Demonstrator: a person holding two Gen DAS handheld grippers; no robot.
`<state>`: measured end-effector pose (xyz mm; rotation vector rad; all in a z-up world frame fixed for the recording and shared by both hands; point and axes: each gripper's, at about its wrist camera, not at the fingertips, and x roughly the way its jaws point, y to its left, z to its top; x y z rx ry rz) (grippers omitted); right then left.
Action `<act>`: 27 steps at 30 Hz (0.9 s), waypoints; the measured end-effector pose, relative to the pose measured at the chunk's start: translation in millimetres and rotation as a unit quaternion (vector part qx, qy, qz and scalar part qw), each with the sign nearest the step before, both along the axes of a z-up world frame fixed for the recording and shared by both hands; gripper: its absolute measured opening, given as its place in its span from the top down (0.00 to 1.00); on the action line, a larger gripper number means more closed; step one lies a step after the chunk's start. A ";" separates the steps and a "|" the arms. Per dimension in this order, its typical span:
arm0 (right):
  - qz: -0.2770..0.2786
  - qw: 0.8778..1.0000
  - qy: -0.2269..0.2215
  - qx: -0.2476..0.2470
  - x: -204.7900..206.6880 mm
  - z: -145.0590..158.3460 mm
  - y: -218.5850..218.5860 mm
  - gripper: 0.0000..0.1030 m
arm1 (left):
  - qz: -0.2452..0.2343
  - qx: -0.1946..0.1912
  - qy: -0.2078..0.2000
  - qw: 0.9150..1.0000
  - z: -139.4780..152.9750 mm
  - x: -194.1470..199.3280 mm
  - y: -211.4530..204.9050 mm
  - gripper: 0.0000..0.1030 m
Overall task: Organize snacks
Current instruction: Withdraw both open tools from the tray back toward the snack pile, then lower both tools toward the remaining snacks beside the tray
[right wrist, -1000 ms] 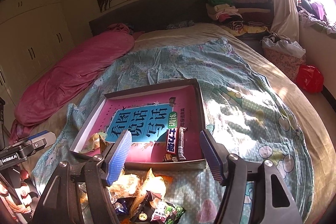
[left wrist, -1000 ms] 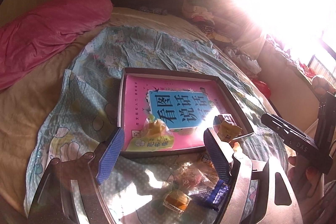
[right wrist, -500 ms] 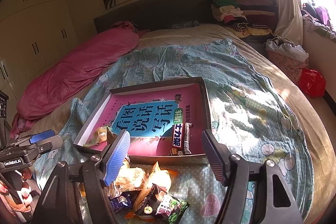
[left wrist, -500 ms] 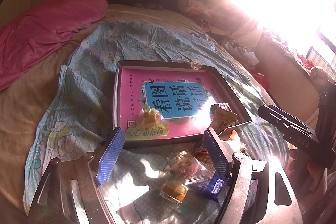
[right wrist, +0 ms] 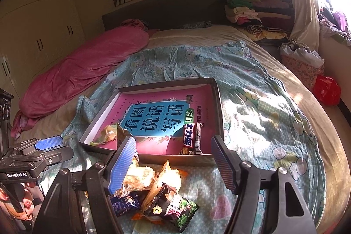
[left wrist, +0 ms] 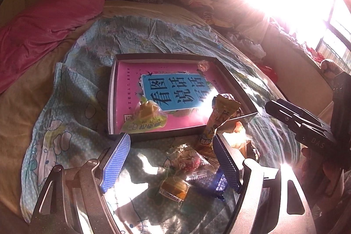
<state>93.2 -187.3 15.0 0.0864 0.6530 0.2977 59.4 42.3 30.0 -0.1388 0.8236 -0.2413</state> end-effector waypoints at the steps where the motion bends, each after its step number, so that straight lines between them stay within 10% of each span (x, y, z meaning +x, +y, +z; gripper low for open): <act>1: 0.002 1.000 0.000 -0.001 -1.1 -0.5 0.2 0.31 | -0.001 0.001 0.002 1.000 -0.7 -0.6 -0.7 0.24; 27: 0.008 0.999 0.017 -0.025 -25.7 -12.5 -1.9 0.31 | -0.019 0.021 0.046 0.999 -25.4 -16.8 -13.7 0.23</act>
